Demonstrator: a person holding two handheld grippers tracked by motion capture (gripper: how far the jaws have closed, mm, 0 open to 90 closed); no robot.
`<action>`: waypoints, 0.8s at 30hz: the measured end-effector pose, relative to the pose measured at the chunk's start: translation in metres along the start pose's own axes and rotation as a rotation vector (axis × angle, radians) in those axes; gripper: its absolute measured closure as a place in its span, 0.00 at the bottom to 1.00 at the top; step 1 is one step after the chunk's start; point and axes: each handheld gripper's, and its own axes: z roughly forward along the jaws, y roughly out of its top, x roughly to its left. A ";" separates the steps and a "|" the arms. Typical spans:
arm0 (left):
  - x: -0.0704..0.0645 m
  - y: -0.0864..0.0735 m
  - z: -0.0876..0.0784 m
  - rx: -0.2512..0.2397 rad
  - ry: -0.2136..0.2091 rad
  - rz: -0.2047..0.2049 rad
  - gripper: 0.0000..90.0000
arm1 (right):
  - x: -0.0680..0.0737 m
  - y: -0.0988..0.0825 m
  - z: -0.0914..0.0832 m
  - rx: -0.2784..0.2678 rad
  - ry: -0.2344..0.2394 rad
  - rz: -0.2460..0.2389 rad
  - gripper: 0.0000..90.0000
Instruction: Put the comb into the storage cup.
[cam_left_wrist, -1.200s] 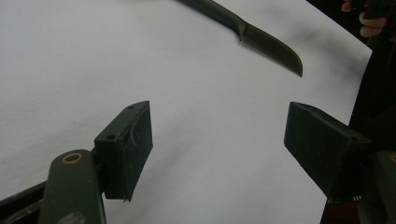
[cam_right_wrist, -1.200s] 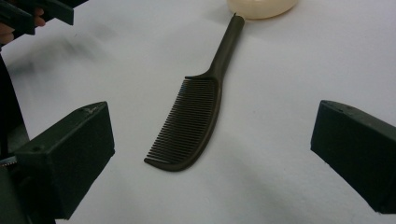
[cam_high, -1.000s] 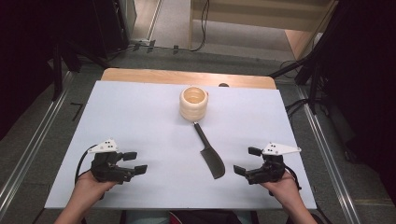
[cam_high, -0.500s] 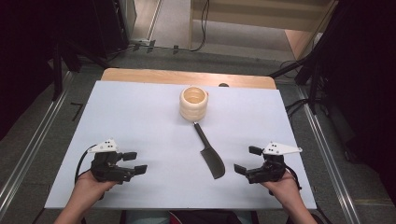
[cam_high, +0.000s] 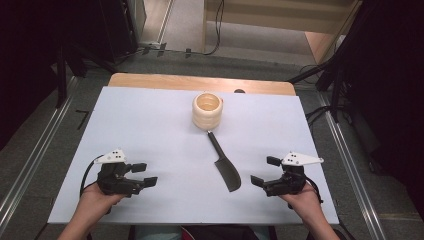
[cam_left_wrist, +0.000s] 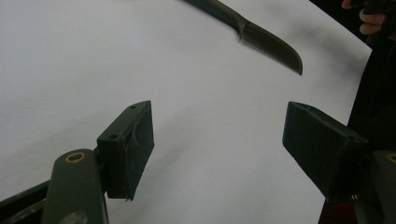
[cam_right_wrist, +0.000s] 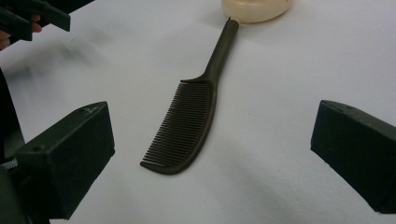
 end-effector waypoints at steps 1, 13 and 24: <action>0.000 0.000 0.000 0.000 -0.002 -0.001 0.29 | 0.000 0.000 0.000 0.000 0.000 0.000 0.00; 0.000 0.000 0.001 0.006 0.001 0.002 0.29 | -0.001 0.000 0.000 0.003 0.003 -0.004 0.00; 0.000 0.000 0.001 0.003 0.002 0.003 0.29 | -0.001 0.001 0.001 0.001 0.001 0.002 0.00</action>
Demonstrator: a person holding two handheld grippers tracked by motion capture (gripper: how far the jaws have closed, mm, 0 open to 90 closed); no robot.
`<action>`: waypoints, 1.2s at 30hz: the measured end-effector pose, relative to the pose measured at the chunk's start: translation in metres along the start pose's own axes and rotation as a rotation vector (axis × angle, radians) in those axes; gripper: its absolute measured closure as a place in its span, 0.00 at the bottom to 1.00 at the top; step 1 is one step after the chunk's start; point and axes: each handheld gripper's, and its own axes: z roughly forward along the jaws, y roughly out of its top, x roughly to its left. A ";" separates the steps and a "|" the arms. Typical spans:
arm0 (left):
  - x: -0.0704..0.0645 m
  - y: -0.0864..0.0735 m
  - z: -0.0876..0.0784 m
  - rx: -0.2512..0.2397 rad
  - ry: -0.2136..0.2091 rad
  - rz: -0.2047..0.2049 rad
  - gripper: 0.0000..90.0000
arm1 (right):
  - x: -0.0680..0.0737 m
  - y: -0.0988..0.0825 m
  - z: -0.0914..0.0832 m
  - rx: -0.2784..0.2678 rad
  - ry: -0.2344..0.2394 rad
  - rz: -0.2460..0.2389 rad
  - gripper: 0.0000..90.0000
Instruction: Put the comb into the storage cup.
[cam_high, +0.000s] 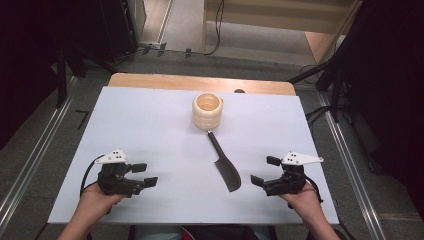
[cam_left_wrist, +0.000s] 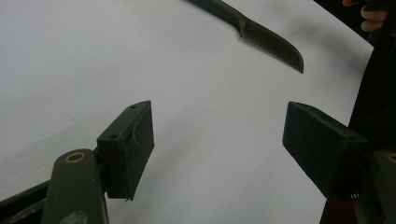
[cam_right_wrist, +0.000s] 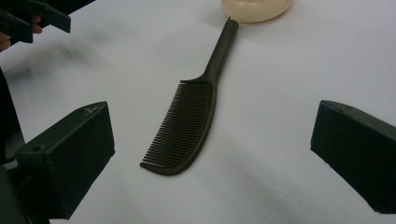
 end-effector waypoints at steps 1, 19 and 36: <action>0.000 0.000 0.000 0.001 0.001 0.000 0.29 | -0.001 0.001 0.001 0.004 -0.003 0.000 0.00; 0.002 0.000 0.001 -0.002 0.009 -0.004 0.29 | -0.007 0.016 0.014 0.014 -0.034 0.002 0.00; 0.003 0.000 0.000 -0.007 0.010 -0.006 0.29 | -0.005 0.046 0.044 0.011 -0.015 -0.022 0.00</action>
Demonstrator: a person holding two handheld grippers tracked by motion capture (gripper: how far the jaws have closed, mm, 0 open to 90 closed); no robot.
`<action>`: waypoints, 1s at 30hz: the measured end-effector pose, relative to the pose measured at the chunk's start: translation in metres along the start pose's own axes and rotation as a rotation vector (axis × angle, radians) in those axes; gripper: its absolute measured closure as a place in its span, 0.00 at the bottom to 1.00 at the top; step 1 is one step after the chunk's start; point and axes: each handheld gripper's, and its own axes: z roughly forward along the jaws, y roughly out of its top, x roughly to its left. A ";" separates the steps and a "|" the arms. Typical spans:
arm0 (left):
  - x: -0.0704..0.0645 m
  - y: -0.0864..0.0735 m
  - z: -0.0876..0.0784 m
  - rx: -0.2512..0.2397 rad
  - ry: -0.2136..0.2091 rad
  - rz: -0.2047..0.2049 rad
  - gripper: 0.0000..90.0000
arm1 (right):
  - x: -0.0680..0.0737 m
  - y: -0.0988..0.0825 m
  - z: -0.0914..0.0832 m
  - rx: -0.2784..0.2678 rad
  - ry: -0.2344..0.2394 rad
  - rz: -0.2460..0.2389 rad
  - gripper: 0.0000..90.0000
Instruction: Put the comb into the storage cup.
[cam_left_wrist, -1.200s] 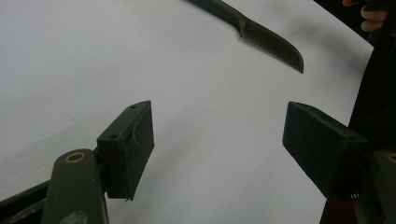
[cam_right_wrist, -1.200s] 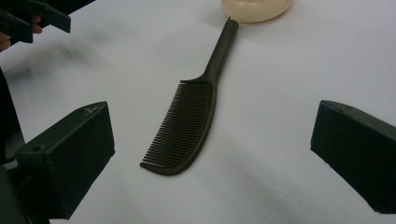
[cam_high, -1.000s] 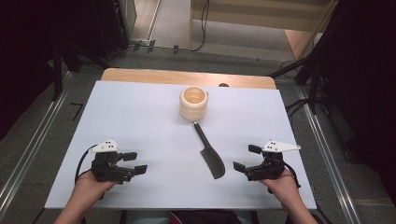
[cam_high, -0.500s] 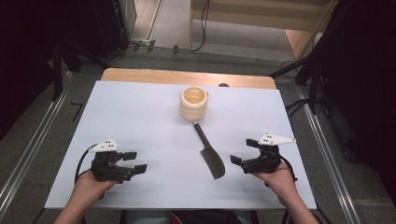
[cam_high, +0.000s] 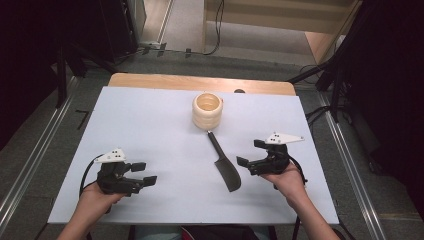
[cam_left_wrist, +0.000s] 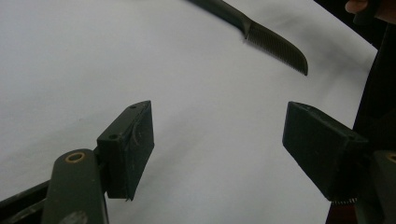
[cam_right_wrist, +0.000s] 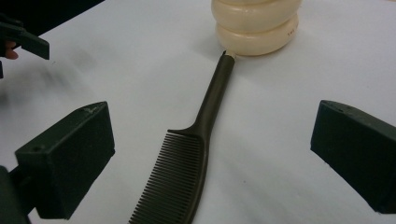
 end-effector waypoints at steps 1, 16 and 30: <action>0.000 0.000 0.000 -0.001 -0.001 0.000 0.29 | 0.000 0.000 0.000 0.000 0.000 0.000 0.00; 0.000 0.000 0.000 0.001 0.001 0.000 0.29 | 0.000 0.021 0.023 -0.003 0.034 -0.016 0.00; 0.001 0.000 0.000 0.003 0.000 -0.001 0.29 | 0.002 0.039 0.040 -0.013 0.028 -0.025 0.13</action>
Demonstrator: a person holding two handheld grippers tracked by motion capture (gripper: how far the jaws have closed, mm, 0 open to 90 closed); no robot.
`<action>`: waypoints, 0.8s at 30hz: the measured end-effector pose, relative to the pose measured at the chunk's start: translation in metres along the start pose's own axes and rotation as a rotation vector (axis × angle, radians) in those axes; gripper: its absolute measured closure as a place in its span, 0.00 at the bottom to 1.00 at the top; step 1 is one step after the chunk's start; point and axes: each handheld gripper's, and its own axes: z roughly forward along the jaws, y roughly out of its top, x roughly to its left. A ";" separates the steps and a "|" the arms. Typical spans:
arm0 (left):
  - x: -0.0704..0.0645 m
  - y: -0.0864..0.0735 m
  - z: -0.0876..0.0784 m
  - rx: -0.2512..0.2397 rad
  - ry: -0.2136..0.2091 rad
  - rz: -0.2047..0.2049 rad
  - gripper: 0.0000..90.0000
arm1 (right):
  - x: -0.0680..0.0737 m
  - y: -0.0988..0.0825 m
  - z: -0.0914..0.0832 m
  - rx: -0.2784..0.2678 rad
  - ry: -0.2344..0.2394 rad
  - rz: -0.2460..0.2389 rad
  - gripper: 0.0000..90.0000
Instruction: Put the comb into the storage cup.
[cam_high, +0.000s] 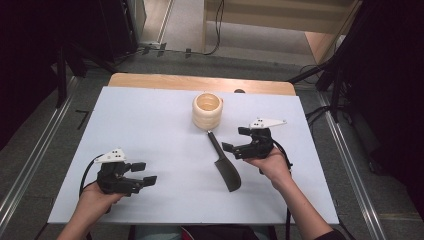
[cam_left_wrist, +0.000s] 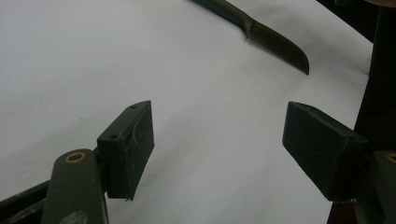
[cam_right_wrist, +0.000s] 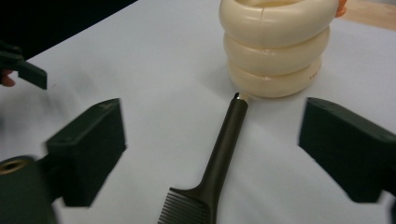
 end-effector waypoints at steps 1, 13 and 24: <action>0.000 0.000 0.000 0.000 0.000 0.000 0.29 | 0.000 0.000 0.000 0.000 0.000 0.000 0.13; 0.000 0.000 0.000 -0.002 0.000 0.000 0.29 | 0.002 0.013 0.024 0.007 0.014 -0.011 0.13; 0.001 0.000 -0.001 -0.001 -0.001 -0.001 0.29 | 0.010 0.021 0.051 0.034 0.029 -0.025 0.14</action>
